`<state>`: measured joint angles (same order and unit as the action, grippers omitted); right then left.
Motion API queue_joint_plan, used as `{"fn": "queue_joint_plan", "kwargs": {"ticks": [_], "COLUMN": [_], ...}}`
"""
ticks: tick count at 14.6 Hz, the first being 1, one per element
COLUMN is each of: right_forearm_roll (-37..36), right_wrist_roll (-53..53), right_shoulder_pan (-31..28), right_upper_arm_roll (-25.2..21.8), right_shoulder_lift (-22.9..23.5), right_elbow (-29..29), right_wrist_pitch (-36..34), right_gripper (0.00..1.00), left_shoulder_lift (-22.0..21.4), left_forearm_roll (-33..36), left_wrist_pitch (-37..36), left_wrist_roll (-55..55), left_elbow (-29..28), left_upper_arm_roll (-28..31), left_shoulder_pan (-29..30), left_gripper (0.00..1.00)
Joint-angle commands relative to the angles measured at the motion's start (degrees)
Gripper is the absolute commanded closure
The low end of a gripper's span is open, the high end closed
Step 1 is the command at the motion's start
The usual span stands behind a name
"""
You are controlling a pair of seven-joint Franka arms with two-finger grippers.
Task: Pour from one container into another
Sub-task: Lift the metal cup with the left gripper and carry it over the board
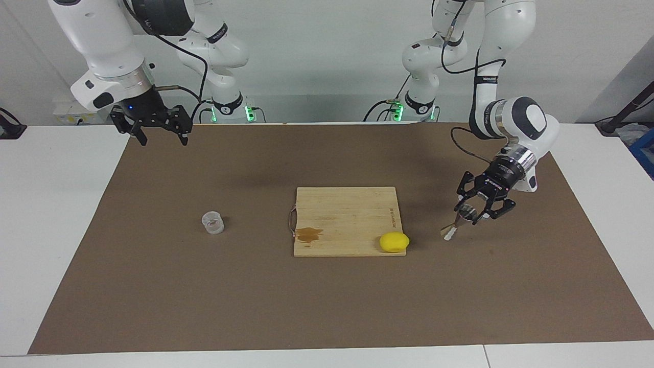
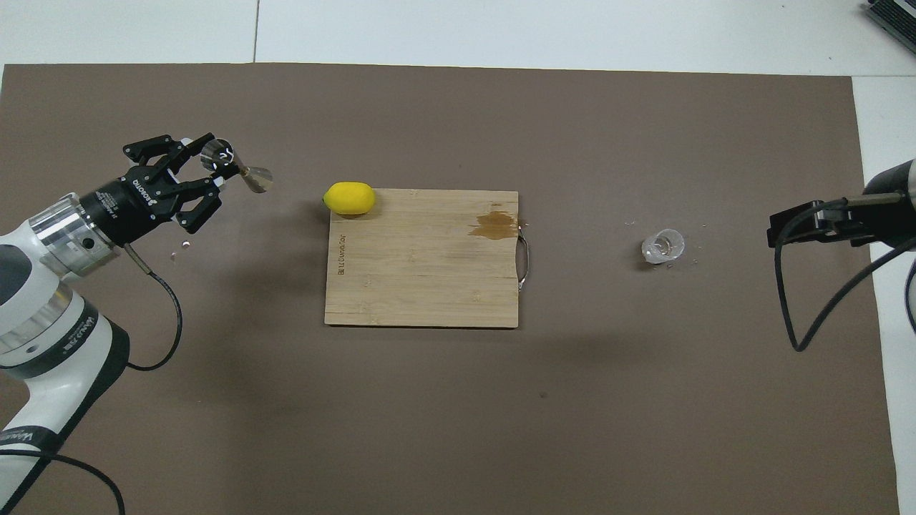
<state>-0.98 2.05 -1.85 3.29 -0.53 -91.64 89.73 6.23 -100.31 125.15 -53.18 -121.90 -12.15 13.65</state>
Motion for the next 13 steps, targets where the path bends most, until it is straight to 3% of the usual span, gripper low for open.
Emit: {"fn": "queue_joint_plan", "kwargs": {"ticks": [1, 3, 6, 10, 13], "right_forearm_roll": [1.25, 1.25, 1.25, 1.25, 1.25], "right_wrist_roll": [-1.26, -1.26, -1.7, -0.91, 1.37], "right_shoulder_pan": [-0.52, -0.61, -0.7, -0.61, -0.61], "right_upper_arm_roll": [0.14, 0.05, -0.03, -0.03, -0.12], "right_shoulder_lift": [-0.7, -0.7, -0.7, -0.7, -0.7], "right_elbow": [-0.3, -0.3, -0.3, -0.3, -0.3], "right_wrist_pitch": [-0.88, -0.96, -0.96, -0.44, 0.09], "right_gripper": [0.0, 0.0, 0.0, 0.01, 0.03], "left_shoulder_lift": [-2.18, -2.62, -2.28, 0.88, 5.61], "left_forearm_roll": [0.91, 0.56, -0.84, -6.38, -7.61], "left_wrist_pitch": [0.35, 1.66, 10.6, 24.32, 29.43], "left_wrist_roll": [-9.98, -11.85, -11.33, -11.16, -11.07], "left_elbow": [-0.36, 0.08, 0.87, 4.64, 9.73], "left_upper_arm_roll": [0.37, 0.37, 0.37, 0.46, 0.55], "left_shoulder_pan": [-4.76, -8.89, -16.61, -28.57, -34.03], "left_gripper": [1.0, 1.0, 1.0, 1.0, 1.0]}}
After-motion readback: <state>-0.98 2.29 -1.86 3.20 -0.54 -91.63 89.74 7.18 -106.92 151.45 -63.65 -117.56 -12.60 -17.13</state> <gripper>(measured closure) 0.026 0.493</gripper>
